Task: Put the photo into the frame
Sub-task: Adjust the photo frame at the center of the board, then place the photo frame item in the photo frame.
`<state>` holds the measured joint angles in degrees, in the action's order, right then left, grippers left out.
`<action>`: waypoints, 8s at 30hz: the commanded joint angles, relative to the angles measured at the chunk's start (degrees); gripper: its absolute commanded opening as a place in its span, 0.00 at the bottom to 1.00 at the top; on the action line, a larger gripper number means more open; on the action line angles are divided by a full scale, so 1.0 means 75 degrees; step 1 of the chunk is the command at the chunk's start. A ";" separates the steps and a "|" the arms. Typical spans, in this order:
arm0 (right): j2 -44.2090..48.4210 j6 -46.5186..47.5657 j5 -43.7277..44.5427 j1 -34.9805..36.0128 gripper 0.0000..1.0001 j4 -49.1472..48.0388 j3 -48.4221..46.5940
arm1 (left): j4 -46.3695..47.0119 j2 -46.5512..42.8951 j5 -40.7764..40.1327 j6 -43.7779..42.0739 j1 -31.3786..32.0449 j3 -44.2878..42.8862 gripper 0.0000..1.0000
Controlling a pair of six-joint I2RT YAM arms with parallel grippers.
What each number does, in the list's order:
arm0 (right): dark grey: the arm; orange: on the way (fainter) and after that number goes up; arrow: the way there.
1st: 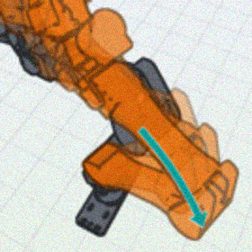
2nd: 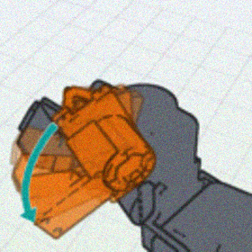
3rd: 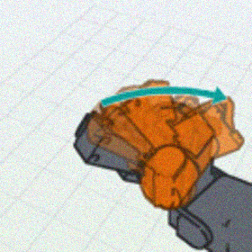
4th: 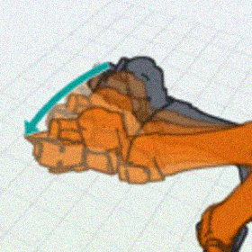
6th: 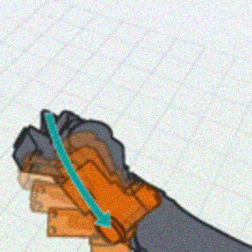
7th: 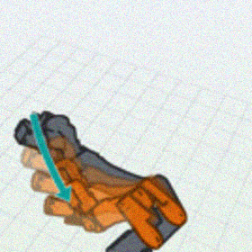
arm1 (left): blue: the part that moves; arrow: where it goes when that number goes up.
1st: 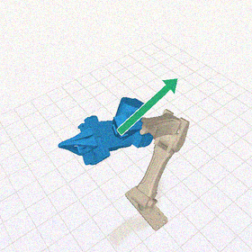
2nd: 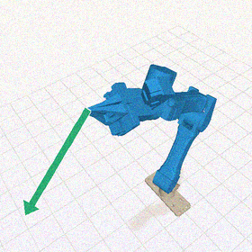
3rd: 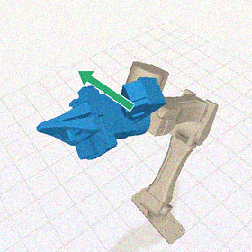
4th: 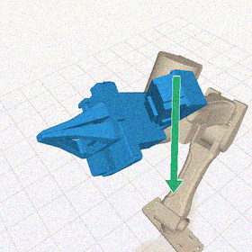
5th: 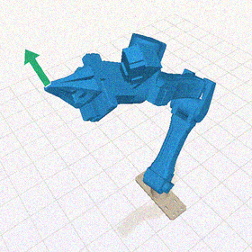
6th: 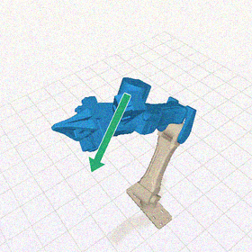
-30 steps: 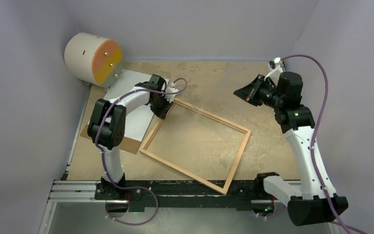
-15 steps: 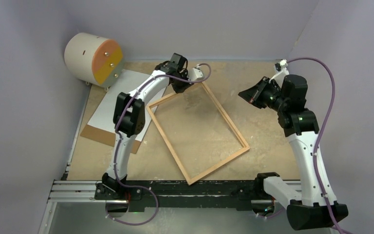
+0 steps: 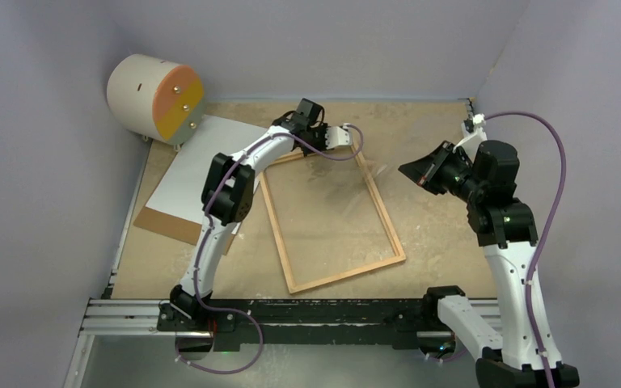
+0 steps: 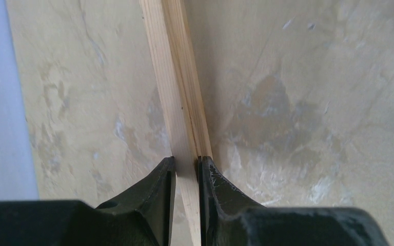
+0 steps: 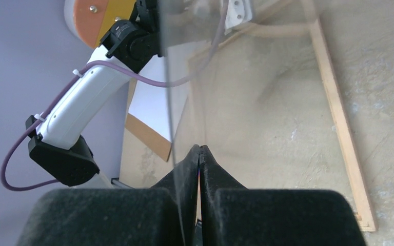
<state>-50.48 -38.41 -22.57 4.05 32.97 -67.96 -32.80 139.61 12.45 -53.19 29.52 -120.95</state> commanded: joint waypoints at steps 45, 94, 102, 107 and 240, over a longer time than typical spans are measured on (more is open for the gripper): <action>0.0230 -0.0094 -0.0132 -0.0044 0.00 -0.0562 0.0595 | 0.0368 -0.5676 -0.1072 0.5145 -0.0624 0.6690 0.70; -0.1698 -0.2273 -0.0419 0.1979 0.00 -0.4992 -0.1273 | -0.1181 -0.5347 0.1379 0.5522 -0.4833 0.3218 0.95; -0.0353 -0.3178 0.0560 0.1979 0.00 -0.6513 0.2017 | -0.0962 -0.6112 0.1233 0.4990 -0.4920 0.4742 0.97; 0.0099 -0.3777 0.1462 0.2087 0.00 -0.6981 0.4157 | -0.0970 -0.6215 0.1569 0.4690 -0.4911 0.5667 0.98; -0.6272 -0.2224 -0.2149 0.1024 0.00 -1.0821 0.4969 | -0.0525 -0.4035 0.1038 0.3665 -0.2624 0.4839 1.00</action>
<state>-98.24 -53.60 -40.38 12.56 -43.22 -31.22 -35.83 107.68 16.60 -27.00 8.86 -82.65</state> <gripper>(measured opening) 0.004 0.996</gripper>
